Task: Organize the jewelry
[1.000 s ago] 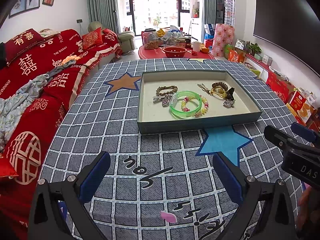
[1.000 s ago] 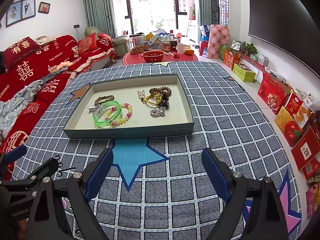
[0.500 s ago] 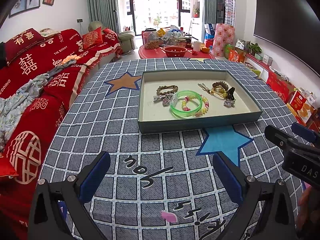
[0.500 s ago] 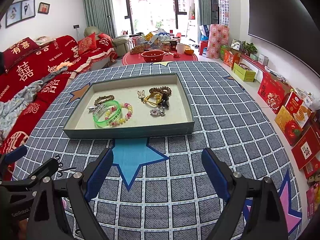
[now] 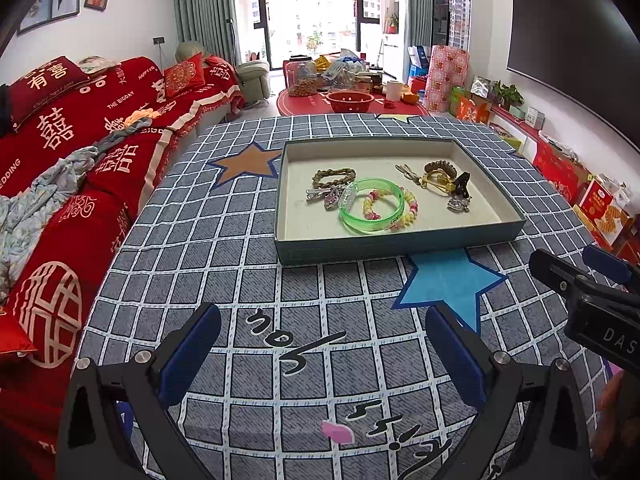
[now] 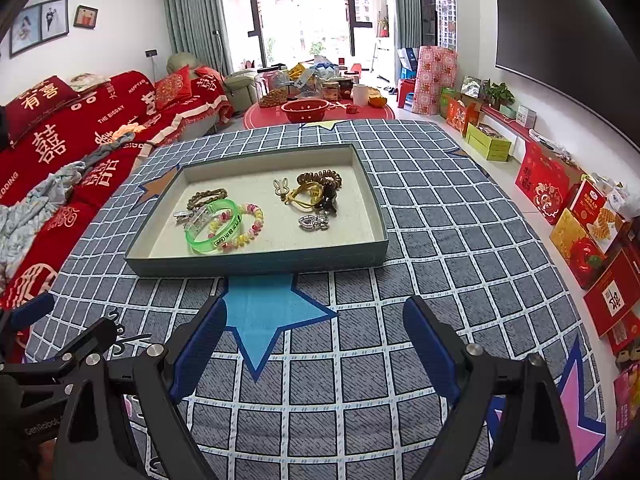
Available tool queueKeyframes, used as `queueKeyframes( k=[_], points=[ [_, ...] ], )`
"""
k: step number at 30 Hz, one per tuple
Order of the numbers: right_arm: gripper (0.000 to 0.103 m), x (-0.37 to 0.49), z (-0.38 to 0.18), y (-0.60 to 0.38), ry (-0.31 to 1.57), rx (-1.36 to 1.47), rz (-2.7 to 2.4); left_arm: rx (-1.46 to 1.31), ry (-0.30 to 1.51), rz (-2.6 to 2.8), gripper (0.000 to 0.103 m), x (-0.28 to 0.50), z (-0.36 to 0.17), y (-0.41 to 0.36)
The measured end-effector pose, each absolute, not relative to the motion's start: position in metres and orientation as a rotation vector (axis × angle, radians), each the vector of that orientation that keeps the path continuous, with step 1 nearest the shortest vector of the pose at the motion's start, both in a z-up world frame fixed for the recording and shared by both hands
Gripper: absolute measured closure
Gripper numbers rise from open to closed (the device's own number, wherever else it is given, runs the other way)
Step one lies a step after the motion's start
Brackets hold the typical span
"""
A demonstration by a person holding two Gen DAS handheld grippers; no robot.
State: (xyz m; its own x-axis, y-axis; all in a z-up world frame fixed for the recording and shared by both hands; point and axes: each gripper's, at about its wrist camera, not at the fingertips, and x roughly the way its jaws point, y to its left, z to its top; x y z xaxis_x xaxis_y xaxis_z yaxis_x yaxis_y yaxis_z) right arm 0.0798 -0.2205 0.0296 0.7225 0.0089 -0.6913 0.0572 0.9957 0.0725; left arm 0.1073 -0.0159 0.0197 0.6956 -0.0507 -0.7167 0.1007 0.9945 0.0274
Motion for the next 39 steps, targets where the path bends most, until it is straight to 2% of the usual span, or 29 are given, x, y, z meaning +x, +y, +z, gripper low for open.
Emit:
queueKeyframes(
  k=[39],
  points=[
    [0.012,0.0796,0.0300,-0.2220,0.765,0.095,-0.027,0.069,0.801,-0.083,0.000,0.1061,0.0190,-0.0142]
  ],
)
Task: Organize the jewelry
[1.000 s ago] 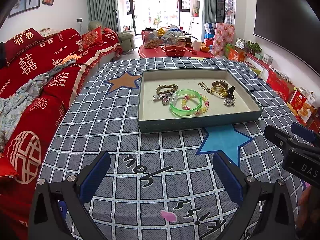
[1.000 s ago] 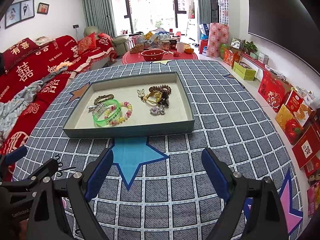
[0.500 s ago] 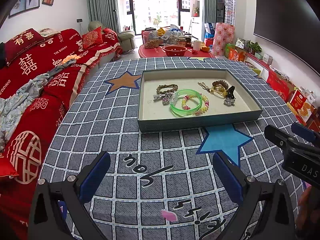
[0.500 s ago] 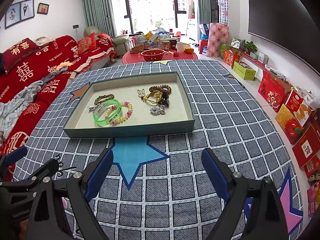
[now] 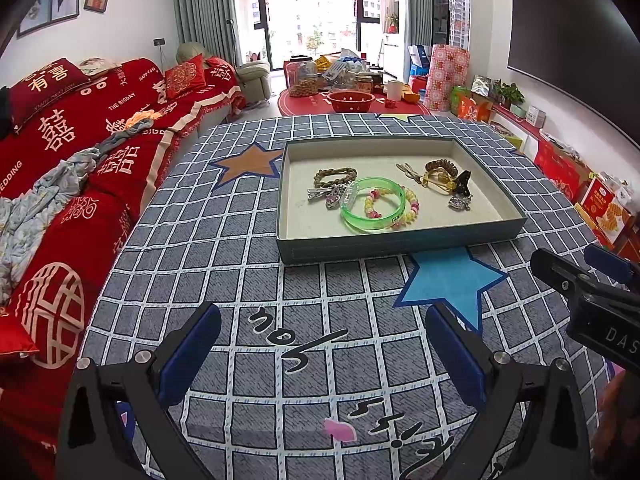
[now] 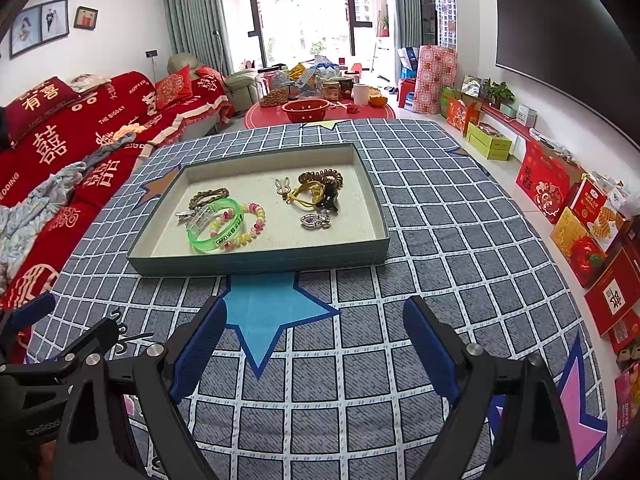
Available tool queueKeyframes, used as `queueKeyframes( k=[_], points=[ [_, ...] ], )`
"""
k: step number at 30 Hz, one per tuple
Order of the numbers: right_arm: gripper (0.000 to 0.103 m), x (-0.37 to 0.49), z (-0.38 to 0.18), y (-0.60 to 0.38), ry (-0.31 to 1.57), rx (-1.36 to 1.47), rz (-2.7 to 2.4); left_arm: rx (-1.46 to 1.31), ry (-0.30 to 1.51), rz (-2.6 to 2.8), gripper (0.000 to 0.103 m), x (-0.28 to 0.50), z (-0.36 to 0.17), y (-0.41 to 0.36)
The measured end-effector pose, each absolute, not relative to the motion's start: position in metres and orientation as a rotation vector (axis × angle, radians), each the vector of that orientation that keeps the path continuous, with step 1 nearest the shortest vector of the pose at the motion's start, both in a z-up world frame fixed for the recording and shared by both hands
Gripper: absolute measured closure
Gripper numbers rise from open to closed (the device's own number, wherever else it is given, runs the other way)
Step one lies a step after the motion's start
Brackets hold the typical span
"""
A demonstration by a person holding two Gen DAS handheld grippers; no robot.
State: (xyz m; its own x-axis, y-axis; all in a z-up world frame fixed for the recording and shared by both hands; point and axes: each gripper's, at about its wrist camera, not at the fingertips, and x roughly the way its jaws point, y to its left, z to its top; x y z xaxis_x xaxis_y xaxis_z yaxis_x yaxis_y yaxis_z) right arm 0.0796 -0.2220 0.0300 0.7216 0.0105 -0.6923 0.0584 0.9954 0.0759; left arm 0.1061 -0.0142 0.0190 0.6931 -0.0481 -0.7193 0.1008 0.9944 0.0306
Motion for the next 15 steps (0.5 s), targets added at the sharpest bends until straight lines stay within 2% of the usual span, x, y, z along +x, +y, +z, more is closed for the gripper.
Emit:
queueKeyframes(
  k=[15],
  points=[
    [0.012,0.0794,0.0302,-0.2225,0.764,0.095,-0.026,0.070,0.800,-0.084,0.000,0.1060,0.0188,-0.0149]
  ],
)
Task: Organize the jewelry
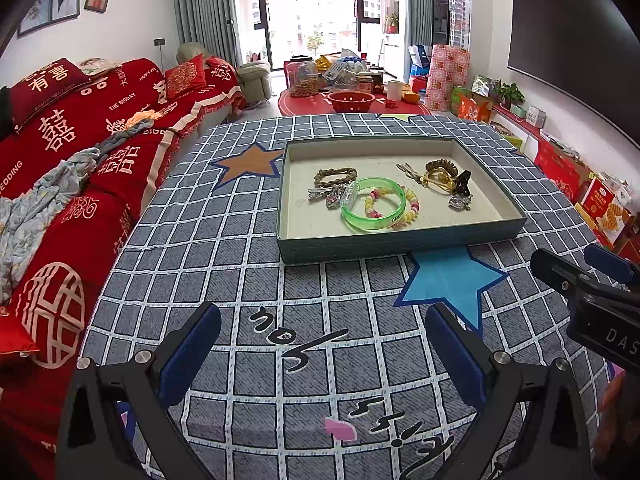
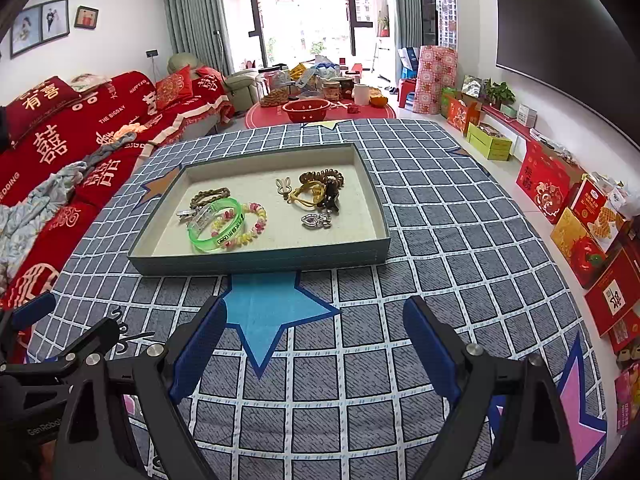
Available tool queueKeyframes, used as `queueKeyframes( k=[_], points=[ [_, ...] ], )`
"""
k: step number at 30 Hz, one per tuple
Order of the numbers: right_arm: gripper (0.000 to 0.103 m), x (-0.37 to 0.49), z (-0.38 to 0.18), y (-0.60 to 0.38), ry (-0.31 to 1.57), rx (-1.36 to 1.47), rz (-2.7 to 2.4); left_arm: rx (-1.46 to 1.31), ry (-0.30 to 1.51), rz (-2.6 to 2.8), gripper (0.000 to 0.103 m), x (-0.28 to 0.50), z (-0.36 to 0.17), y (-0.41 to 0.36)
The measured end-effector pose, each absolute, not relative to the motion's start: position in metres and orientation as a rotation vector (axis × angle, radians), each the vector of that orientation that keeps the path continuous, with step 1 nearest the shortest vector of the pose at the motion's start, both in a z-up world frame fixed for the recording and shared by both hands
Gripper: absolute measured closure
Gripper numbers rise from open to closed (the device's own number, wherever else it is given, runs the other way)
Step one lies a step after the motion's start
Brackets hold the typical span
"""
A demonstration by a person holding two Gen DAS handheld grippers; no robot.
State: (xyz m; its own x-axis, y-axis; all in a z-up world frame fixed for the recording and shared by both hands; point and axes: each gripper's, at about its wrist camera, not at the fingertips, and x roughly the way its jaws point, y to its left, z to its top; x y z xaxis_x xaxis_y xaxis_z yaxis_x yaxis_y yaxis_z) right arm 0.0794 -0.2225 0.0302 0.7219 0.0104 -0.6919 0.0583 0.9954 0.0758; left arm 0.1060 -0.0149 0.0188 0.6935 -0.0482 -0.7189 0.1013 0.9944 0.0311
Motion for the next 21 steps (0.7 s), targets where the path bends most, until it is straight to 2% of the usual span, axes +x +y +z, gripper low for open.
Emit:
queueKeyframes(
  k=[21],
  points=[
    [0.012,0.0757,0.0300,-0.2192,0.769,0.095,-0.023,0.057,0.798,-0.083,0.000,0.1061,0.0226,-0.0089]
  ],
)
